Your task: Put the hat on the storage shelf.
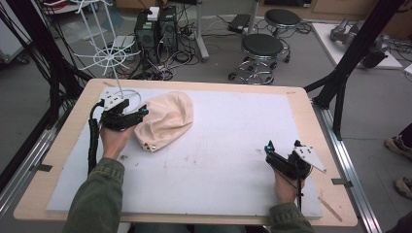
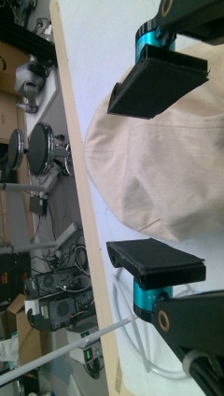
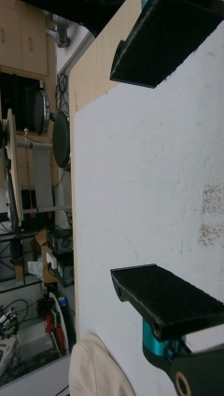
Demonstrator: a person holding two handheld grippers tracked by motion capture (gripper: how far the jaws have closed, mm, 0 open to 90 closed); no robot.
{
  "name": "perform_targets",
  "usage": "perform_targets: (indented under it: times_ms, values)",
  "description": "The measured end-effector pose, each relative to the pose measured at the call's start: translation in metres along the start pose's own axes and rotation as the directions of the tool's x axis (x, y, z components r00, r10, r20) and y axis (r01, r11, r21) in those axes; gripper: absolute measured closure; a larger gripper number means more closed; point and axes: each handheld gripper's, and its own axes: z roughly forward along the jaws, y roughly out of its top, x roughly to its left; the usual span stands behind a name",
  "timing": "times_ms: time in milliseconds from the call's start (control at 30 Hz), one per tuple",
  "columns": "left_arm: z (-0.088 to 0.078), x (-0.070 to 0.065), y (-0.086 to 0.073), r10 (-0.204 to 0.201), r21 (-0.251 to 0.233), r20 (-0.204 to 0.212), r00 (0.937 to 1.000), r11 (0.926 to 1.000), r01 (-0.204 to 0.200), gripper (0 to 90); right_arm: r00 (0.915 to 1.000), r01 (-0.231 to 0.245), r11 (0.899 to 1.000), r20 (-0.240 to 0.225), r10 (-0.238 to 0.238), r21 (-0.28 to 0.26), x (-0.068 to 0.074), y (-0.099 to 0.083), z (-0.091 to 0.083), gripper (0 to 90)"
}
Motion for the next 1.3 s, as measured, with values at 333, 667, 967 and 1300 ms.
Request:
perform_targets:
  times_ms: [333,667,967,1300]
  values:
    - [0.012,0.005,0.001,-0.018,0.012,-0.005,0.9998,0.9998,0.018,29.4,1.0000,0.006,1.000,-0.001,-0.006,0.000,0.000,0.000,0.000,5.1]
    - [0.026,0.018,-0.008,-0.073,0.032,-0.003,0.9973,0.9968,0.073,30.6,1.0000,0.007,1.000,-0.005,-0.007,0.005,0.001,0.000,0.001,5.1]
    - [0.035,0.020,-0.003,-0.039,0.086,0.006,0.9992,0.9955,0.038,28.7,0.9999,0.010,1.000,-0.004,-0.010,0.006,0.001,0.000,0.001,5.1]
    - [0.066,0.010,0.027,0.028,0.157,0.068,0.9973,0.9868,-0.039,26.4,0.9998,0.012,1.000,-0.013,-0.012,0.006,0.000,-0.001,0.001,5.1]
